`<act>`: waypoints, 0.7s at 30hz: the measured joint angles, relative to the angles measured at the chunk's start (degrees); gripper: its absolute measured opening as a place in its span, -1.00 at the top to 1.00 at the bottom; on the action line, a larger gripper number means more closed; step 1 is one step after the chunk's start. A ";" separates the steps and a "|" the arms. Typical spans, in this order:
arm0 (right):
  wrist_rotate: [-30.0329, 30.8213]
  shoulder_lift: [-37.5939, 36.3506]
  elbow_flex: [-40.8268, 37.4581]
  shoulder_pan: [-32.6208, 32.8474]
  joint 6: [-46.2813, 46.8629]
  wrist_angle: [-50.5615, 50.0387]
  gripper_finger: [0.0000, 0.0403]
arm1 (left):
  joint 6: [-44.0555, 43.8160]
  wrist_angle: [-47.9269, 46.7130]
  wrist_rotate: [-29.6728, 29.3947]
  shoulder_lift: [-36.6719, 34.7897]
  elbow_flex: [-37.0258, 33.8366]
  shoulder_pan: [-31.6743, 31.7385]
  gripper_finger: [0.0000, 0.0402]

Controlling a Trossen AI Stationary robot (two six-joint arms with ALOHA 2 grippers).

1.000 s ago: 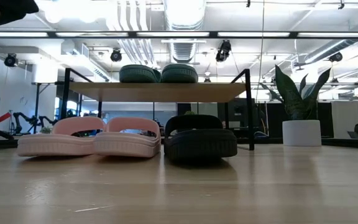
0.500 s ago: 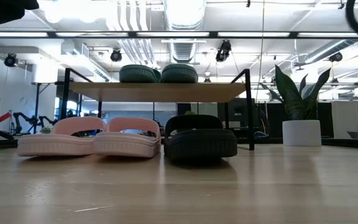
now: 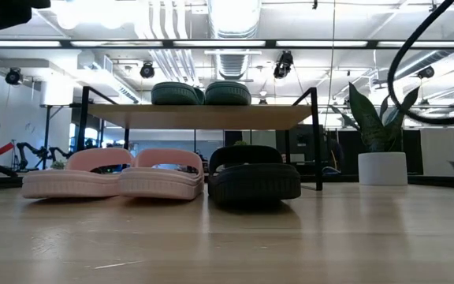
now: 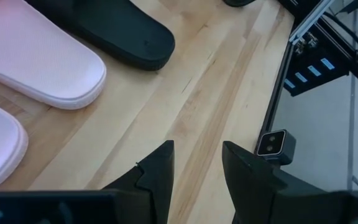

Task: Pick and place slides into the shelf
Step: Put the black slide under the shelf

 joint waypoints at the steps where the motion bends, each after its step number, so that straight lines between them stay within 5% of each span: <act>1: 0.47 0.01 -0.47 -0.65 -0.84 0.39 0.08 | 0.00 0.07 0.00 0.00 0.00 0.02 0.40; 7: 2.22 0.03 -3.24 -3.99 -4.74 3.33 0.24 | 0.00 0.09 0.00 0.00 0.00 0.04 0.40; 16: 3.82 0.08 -3.72 -7.66 -6.54 4.36 0.89 | -1.27 -0.15 0.00 0.00 0.00 0.04 0.40; 21: 9.06 0.10 -0.23 -9.21 -10.42 5.26 0.93 | -1.33 -0.15 0.00 0.00 0.00 0.04 0.40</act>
